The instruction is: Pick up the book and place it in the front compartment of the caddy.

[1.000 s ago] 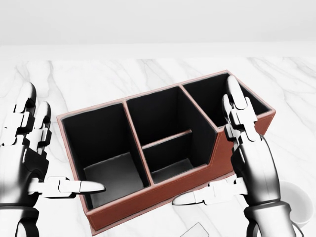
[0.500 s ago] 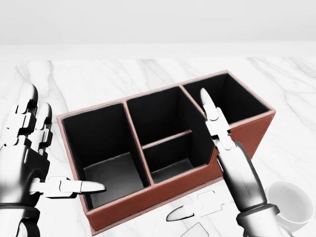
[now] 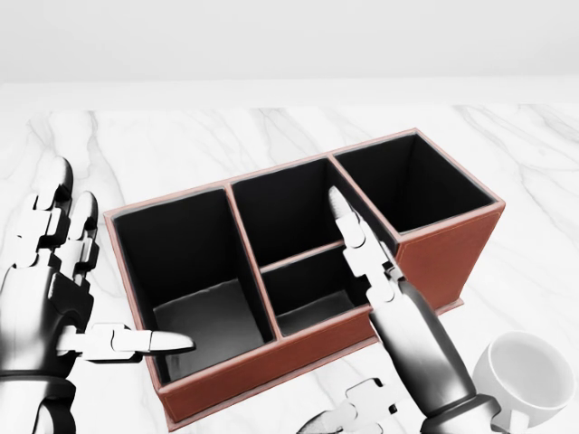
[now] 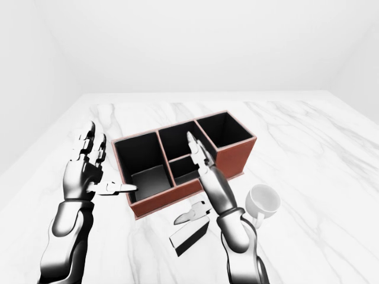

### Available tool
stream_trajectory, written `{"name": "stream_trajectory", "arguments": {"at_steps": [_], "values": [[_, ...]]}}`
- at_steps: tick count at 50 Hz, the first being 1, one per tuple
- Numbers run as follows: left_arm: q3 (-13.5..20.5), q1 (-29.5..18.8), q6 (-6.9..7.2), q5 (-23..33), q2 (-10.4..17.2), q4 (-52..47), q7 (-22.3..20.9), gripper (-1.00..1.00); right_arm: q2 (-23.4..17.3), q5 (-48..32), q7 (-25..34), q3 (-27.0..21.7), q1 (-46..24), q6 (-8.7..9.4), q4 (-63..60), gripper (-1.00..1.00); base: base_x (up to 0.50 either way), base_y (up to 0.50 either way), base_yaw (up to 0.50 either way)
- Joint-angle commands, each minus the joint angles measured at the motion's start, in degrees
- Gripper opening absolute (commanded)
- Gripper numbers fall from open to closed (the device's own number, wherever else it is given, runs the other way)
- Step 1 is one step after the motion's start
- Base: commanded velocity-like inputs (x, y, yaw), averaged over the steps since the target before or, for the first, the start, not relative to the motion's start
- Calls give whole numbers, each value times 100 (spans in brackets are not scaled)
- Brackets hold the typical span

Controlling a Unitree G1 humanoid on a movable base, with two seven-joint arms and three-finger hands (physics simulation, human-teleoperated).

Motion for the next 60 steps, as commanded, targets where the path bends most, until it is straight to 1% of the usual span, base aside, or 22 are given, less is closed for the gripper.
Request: {"name": "stream_trajectory", "arguments": {"at_steps": [1, 19, 28, 60], "values": [[13, -25, 0, -16, 8, 59, 4, 100, -32, -238, 109, 141, 182, 0, -226, 100, 0, 0, 0], [19, -23, 0, -7, 14, 50, 5, 100, -119, -614, 73, 291, 469, 0, -378, 100, 0, 0, 0], [14, 4, 0, 2, 8, 20, 0, 100, -179, -827, 27, 472, 705, 0, -516, 100, 0, 0, 0], [-8, 0, 0, 21, 4, 73, 0, 100, -309, -1462, -69, 666, 970, 0, -537, 100, 0, 0, 0]]}}
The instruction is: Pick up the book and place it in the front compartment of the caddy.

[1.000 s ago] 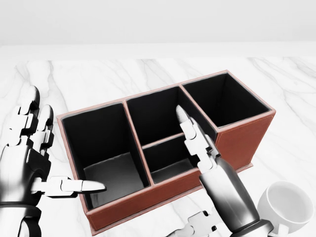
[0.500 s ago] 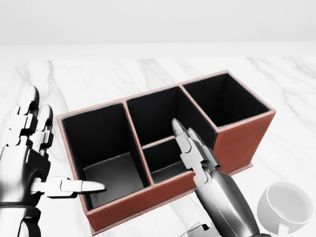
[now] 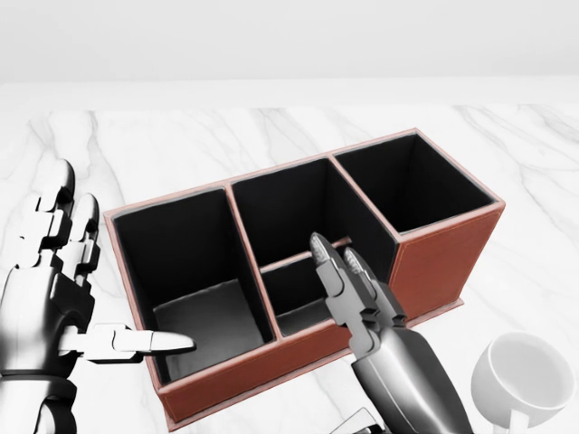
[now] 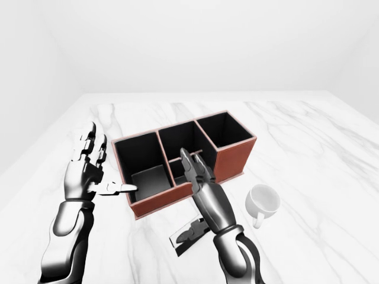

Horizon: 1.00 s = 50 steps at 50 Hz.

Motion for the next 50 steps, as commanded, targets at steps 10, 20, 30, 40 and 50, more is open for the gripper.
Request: {"name": "stream_trajectory", "arguments": {"at_steps": [10, 20, 30, 40, 50], "values": [[-13, 8, 0, 13, -6, 28, -1, 100, -73, -439, -59, 138, 167, 0, -7, 100, 0, 0, 0], [-17, -8, 0, 16, -6, 84, 2, 100, -82, -595, 2, 167, 215, 0, -116, 100, 0, 0, 0], [-8, -6, 0, 9, -1, 71, 3, 100, -100, -830, 22, 154, 235, 0, -116, 100, 0, 0, 0], [-14, 8, 0, 18, -3, 86, 4, 100, -104, -1185, -1, 217, 214, 0, -32, 100, 0, 0, 0], [-37, 19, 0, 32, -11, 43, 4, 100, -61, -1446, 125, 245, 85, 0, 4, 100, 0, 0, 0]]}}
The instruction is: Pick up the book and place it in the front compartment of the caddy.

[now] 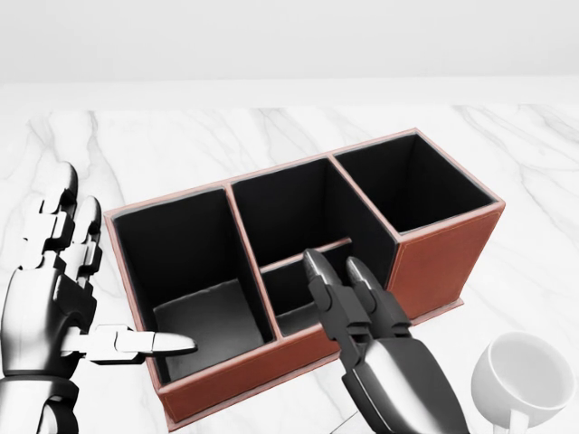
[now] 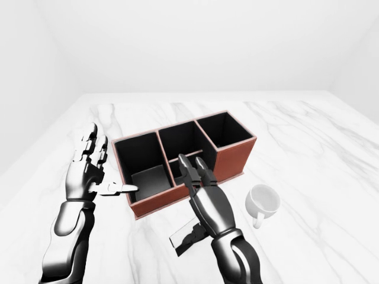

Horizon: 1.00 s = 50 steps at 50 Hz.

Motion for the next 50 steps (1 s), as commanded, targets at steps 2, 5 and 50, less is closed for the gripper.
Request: {"name": "stream_trajectory", "arguments": {"at_steps": [2, 5, 50], "values": [[-14, 3, 0, 16, -4, 15, -1, 100, 33, -344, 98, 19, -122, 0, 69, 100, 0, 0, 0], [-17, 6, 0, 16, -7, 24, -2, 100, 40, -392, 93, 8, -122, 0, 103, 100, 0, 0, 0], [-22, -4, 0, 30, -9, 111, 2, 100, 4, -824, -48, 303, -145, -455, 551, 100, 0, 0, 0]]}}
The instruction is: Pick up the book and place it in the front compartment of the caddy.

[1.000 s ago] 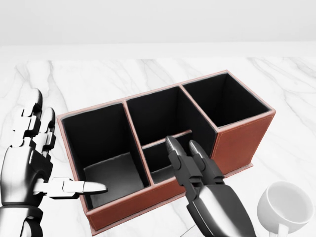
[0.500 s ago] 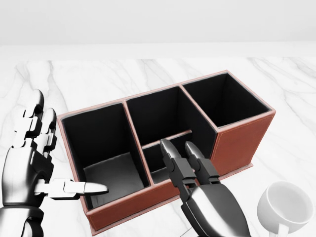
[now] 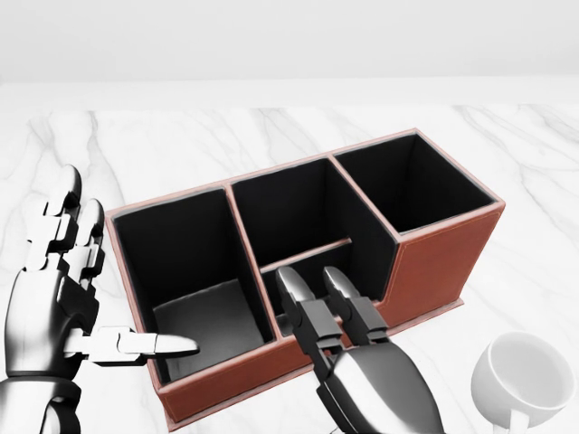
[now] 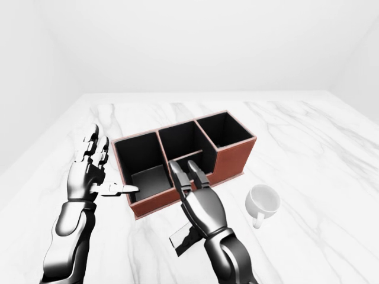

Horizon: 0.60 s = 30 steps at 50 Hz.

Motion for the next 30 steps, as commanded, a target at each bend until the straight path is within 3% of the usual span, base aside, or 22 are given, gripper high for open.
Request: {"name": "stream_trajectory", "arguments": {"at_steps": [1, 8, 30], "values": [[3, -21, 0, 2, 4, 53, 3, 100, 4, -132, -25, 117, -59, -41, 97, 100, 0, 0, 0], [23, -25, 0, -18, 12, -8, 1, 100, -16, -177, -101, 136, -98, -173, 255, 100, 0, 0, 0], [24, -16, 0, -3, 11, 30, -3, 100, -29, -330, -204, 275, -41, -341, 371, 100, 0, 0, 0]]}}
